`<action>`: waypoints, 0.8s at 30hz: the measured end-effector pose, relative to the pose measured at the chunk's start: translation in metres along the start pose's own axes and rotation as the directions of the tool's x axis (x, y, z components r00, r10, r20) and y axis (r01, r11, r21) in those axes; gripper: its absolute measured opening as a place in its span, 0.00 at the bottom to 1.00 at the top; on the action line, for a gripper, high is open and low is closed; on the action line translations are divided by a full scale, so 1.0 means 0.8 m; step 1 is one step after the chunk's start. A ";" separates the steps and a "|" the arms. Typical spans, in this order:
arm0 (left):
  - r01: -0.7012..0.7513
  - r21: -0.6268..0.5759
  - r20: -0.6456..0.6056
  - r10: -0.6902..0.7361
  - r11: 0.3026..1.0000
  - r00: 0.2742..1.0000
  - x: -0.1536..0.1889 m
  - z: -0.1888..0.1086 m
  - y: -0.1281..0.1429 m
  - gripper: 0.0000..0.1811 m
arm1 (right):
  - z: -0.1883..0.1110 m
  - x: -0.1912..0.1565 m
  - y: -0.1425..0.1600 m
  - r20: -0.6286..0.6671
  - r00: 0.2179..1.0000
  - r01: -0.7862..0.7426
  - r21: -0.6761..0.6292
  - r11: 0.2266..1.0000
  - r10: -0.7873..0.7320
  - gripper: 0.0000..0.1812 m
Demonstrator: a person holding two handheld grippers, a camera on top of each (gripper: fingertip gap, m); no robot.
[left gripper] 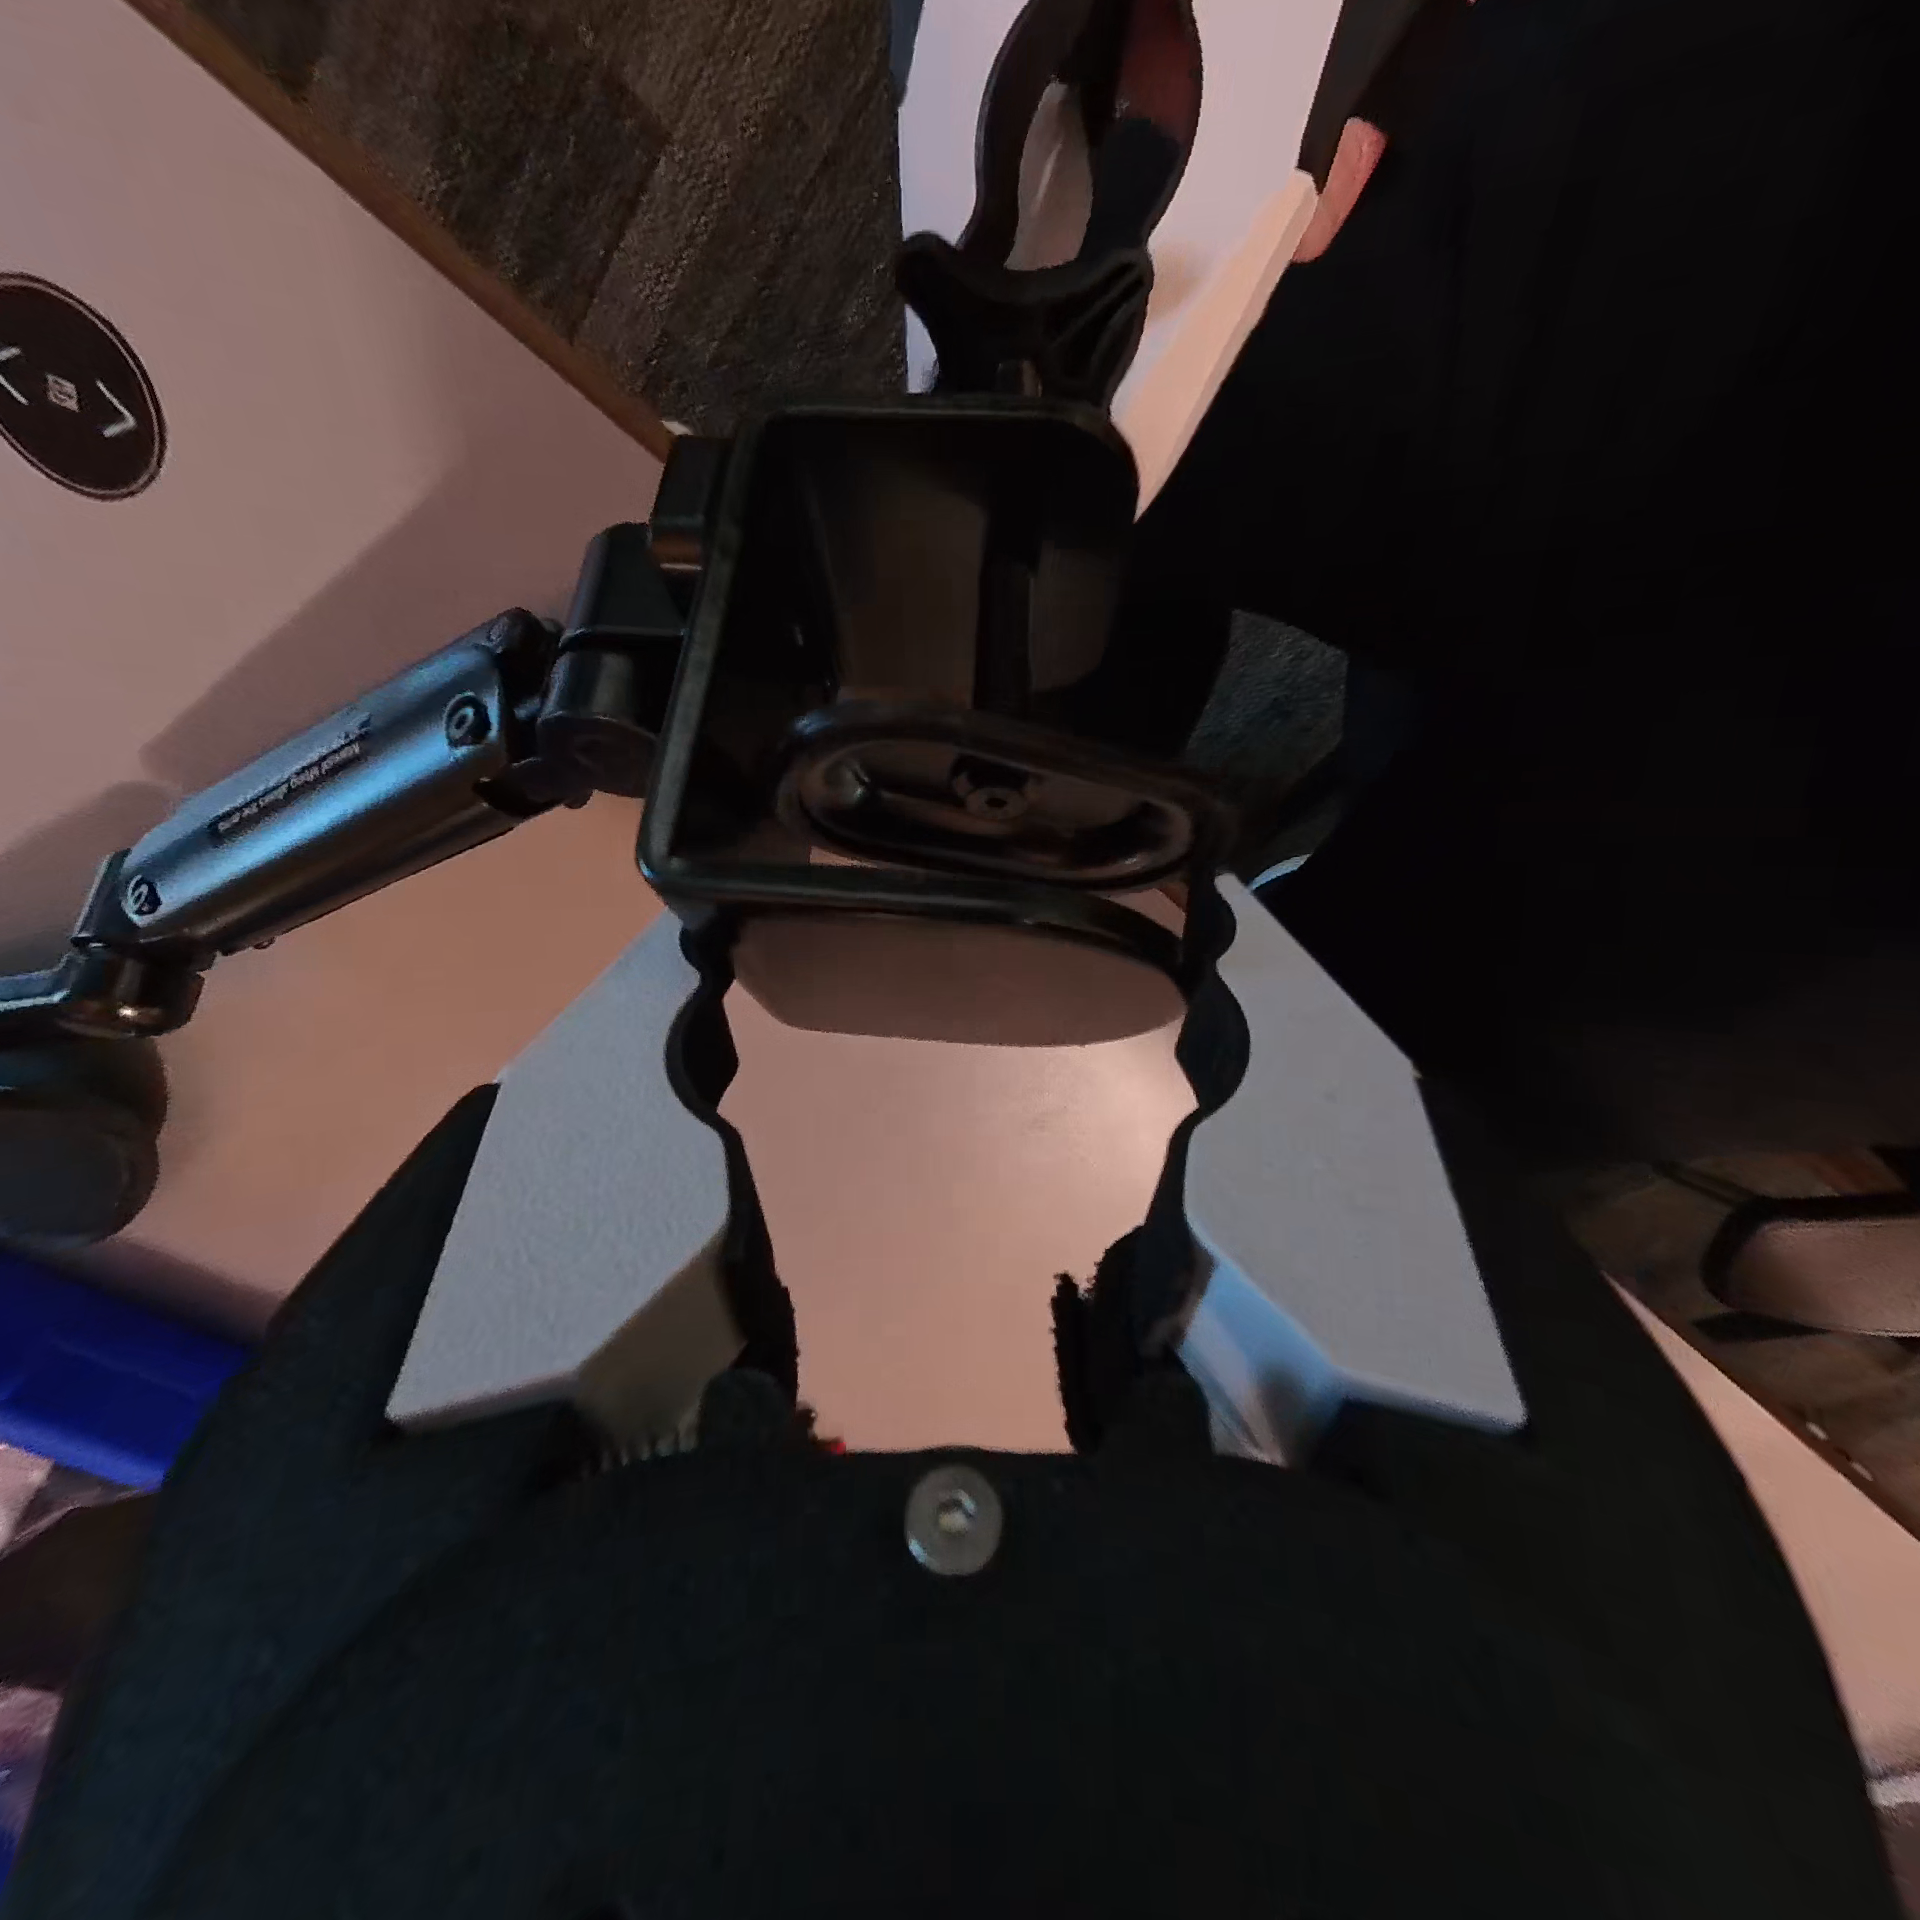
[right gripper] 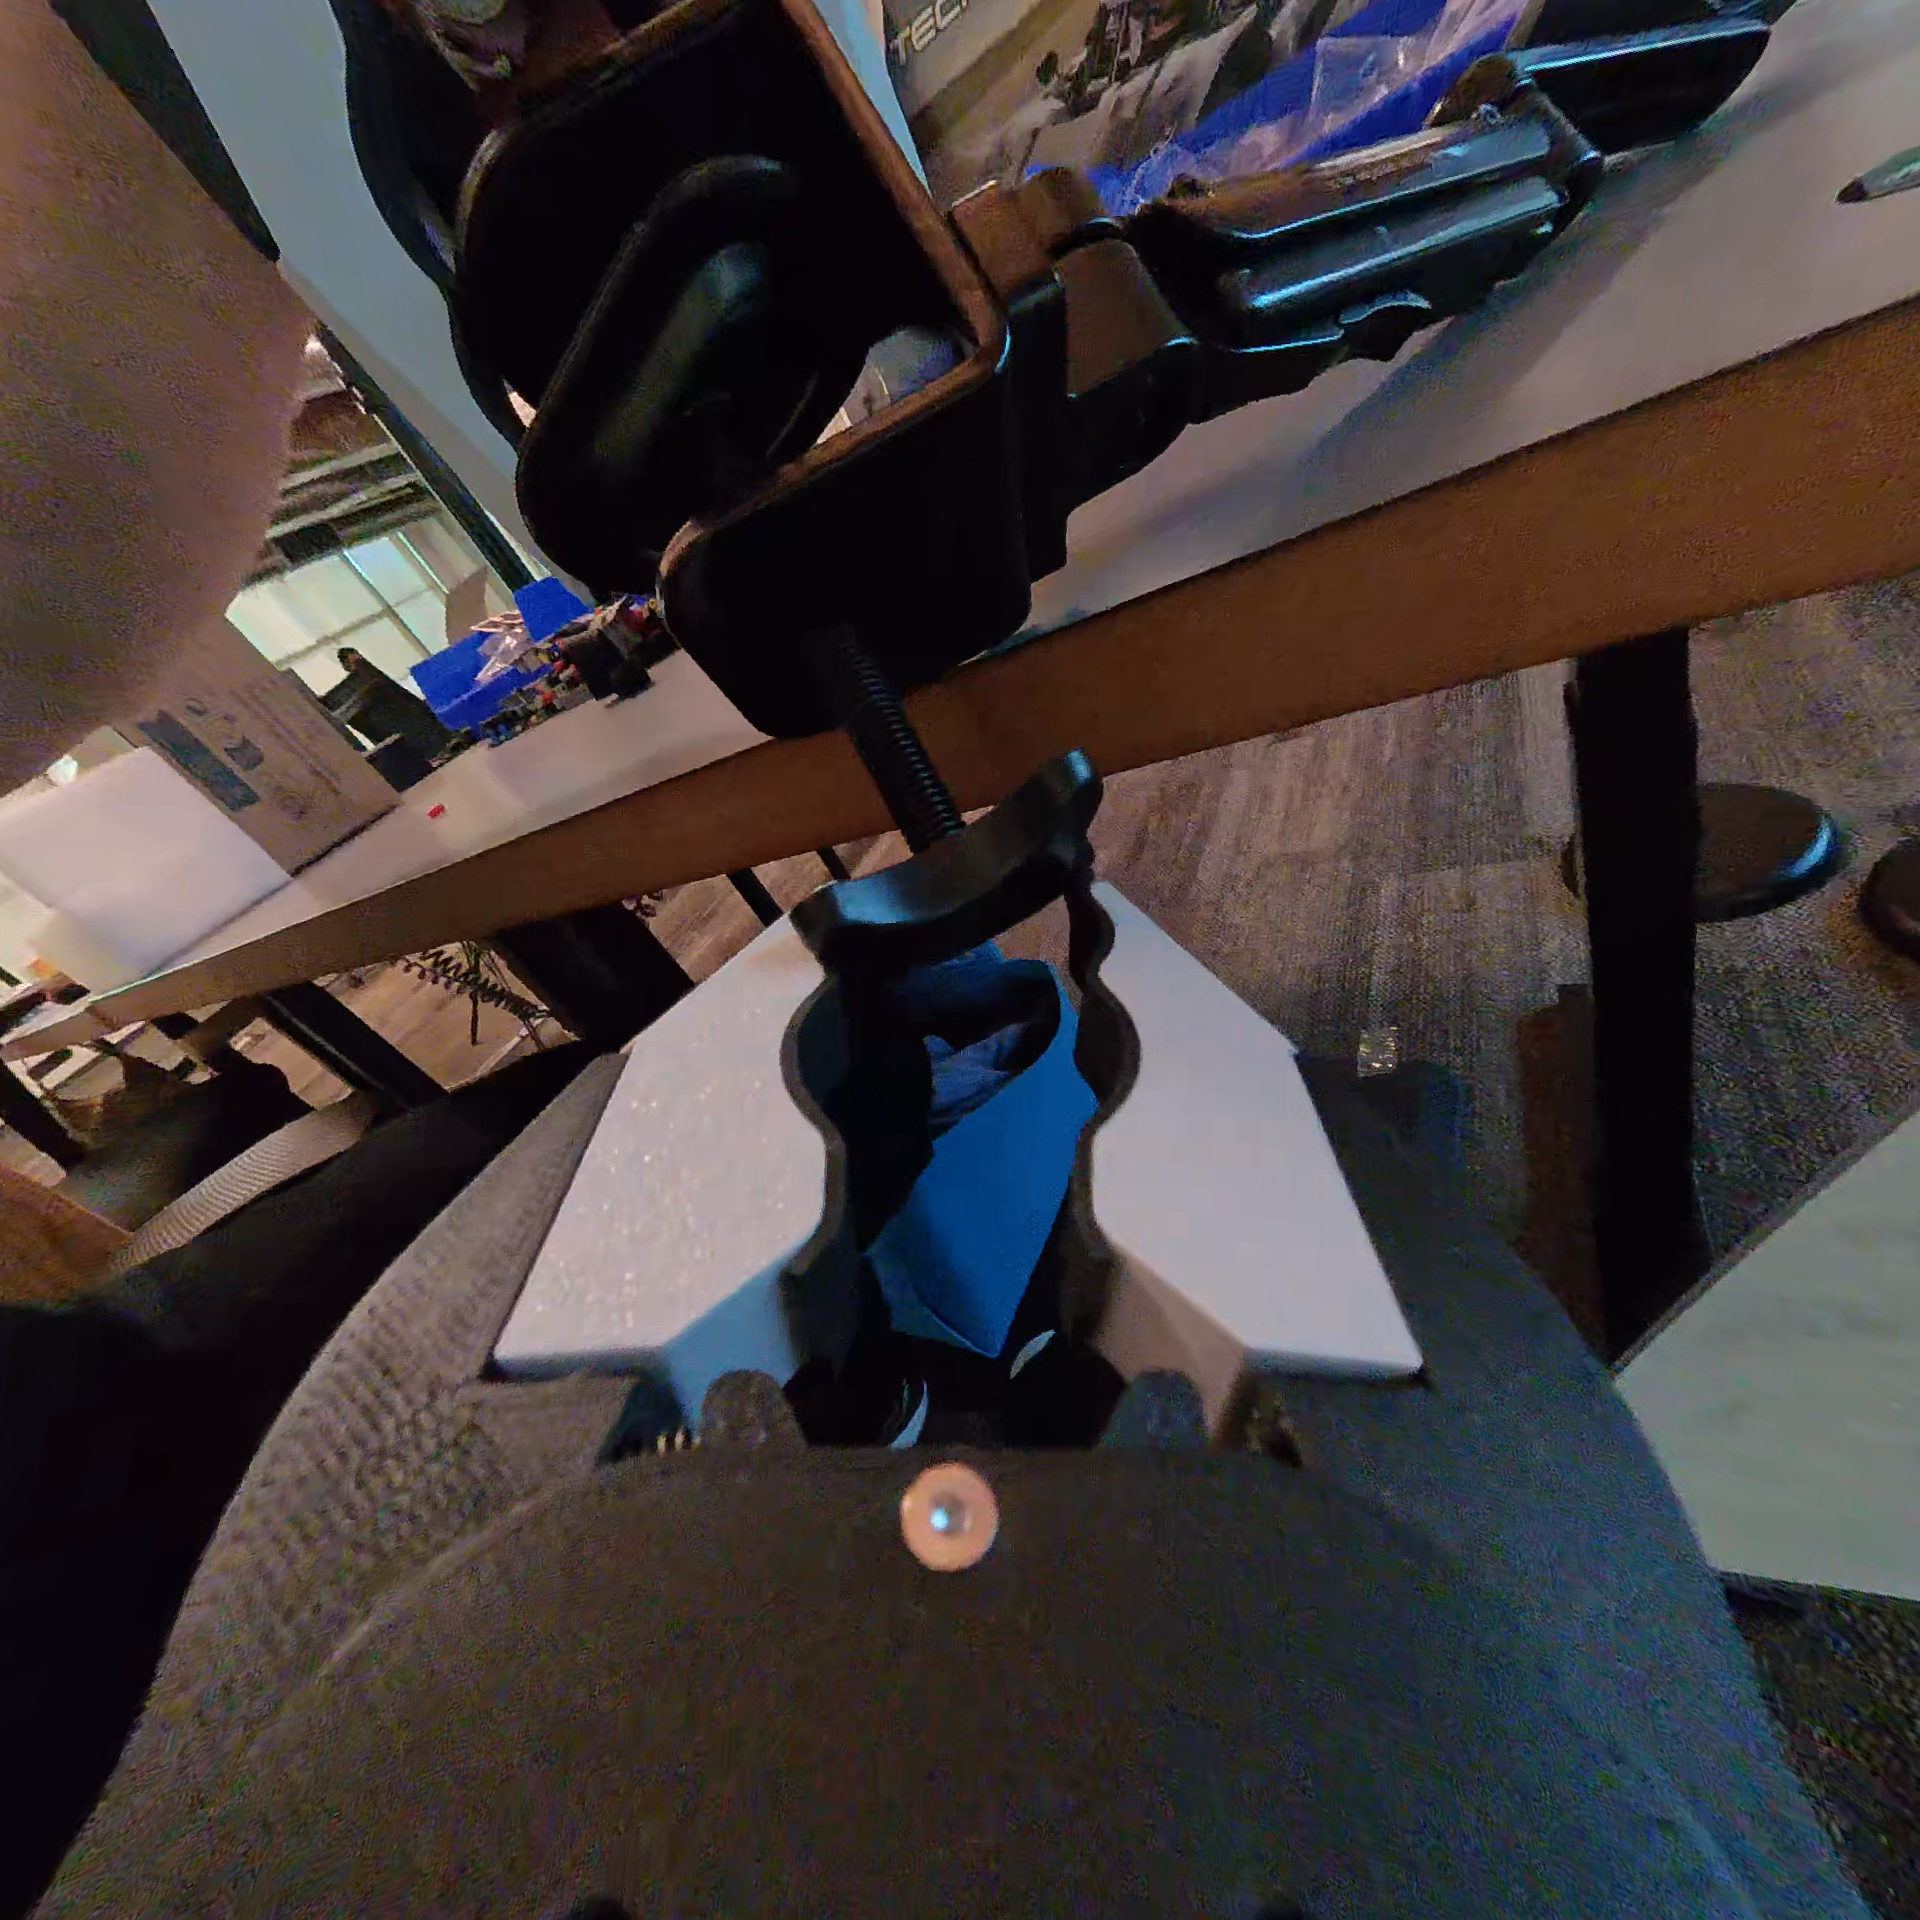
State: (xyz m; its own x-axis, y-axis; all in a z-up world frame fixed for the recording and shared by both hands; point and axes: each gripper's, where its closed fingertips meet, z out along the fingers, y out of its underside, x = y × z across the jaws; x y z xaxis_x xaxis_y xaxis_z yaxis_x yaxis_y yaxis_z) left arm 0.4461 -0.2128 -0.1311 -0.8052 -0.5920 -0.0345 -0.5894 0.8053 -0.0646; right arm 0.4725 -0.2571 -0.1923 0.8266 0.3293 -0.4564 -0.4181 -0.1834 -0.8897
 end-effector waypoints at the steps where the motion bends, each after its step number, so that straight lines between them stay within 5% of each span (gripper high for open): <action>1: -0.010 -0.009 0.004 0.010 1.000 1.000 0.000 0.000 0.000 0.48 | 0.000 -0.001 0.001 0.007 1.000 -0.005 0.006 1.000 0.005 0.23; 8: -0.054 -0.030 0.027 0.055 0.998 0.998 -0.002 0.001 0.001 0.47 | -0.005 -0.008 -0.004 0.019 1.000 -0.024 0.041 0.999 0.023 0.31; 12: -0.058 -0.022 0.044 0.059 0.998 0.997 -0.005 0.001 0.002 0.47 | -0.032 0.000 -0.025 -0.095 0.993 0.081 0.093 0.992 -0.072 0.31; 15: -0.050 -0.019 0.042 0.050 0.999 0.998 -0.007 0.001 0.006 0.47 | -0.059 -0.012 -0.056 -0.277 0.902 0.353 0.031 0.935 -0.331 0.28; 18: -0.034 -0.011 0.032 0.034 0.999 0.999 -0.010 0.001 0.009 0.47 | -0.042 -0.063 -0.078 -0.282 0.754 0.588 -0.114 0.801 -0.593 0.23; 22: -0.028 -0.022 0.024 0.029 0.999 0.999 -0.012 0.001 0.010 0.47 | 0.007 -0.073 -0.084 -0.253 0.624 0.693 -0.258 0.673 -0.740 0.26; 24: -0.030 -0.041 0.018 0.030 0.999 0.999 -0.012 0.000 0.010 0.47 | 0.025 -0.061 -0.085 -0.241 0.622 0.680 -0.305 0.667 -0.745 0.29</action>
State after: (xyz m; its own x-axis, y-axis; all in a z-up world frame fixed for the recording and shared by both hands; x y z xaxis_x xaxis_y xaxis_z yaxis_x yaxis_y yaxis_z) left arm 0.4487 -0.2007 -0.1312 -0.8213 -0.5679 -0.0547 -0.5675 0.8230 -0.0229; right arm 0.4528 -0.2421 -0.1100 0.9165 0.1184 0.3820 0.3982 -0.1812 -0.8992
